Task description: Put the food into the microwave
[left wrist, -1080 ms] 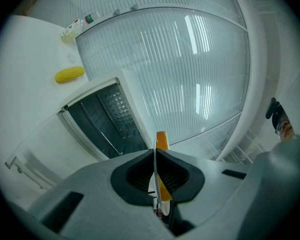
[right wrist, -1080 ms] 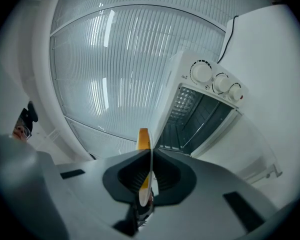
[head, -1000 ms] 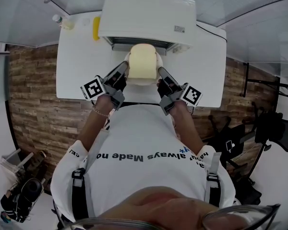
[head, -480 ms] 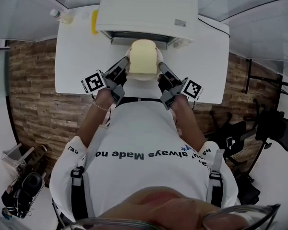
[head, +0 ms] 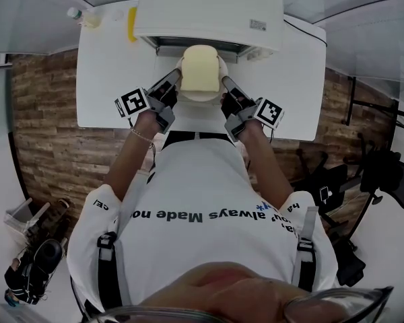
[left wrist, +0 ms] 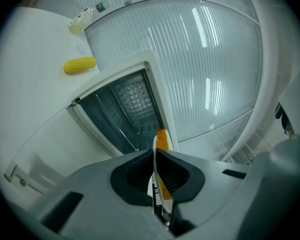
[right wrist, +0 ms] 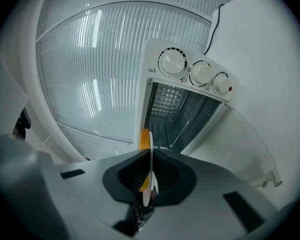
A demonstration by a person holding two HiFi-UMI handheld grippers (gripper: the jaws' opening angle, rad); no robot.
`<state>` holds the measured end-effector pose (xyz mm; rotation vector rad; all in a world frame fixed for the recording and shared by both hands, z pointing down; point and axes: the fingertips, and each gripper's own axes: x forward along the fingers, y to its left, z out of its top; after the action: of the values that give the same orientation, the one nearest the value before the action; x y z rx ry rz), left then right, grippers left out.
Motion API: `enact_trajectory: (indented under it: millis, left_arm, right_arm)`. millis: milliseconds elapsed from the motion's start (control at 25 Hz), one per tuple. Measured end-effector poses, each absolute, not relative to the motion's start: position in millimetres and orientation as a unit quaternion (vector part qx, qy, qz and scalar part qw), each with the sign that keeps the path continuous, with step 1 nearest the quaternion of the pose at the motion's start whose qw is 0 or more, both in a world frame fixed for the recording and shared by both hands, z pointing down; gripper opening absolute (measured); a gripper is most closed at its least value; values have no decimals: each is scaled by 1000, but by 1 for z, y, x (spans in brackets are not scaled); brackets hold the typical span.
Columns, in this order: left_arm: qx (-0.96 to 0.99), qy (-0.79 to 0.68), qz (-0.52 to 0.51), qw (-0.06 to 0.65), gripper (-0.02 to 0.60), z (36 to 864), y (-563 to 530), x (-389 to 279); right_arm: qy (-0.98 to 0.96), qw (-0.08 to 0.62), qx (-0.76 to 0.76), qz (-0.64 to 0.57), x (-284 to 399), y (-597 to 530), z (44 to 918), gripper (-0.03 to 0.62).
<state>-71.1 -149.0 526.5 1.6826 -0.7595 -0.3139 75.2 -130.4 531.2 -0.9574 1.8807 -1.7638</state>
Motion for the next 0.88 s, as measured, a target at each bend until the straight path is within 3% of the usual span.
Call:
enact_trajectory:
  millis: [880]
  left_arm:
    - [718, -359, -118, 585, 20, 591, -219, -72]
  right_arm:
    - [631, 231, -364, -645, 78, -201, 586, 21]
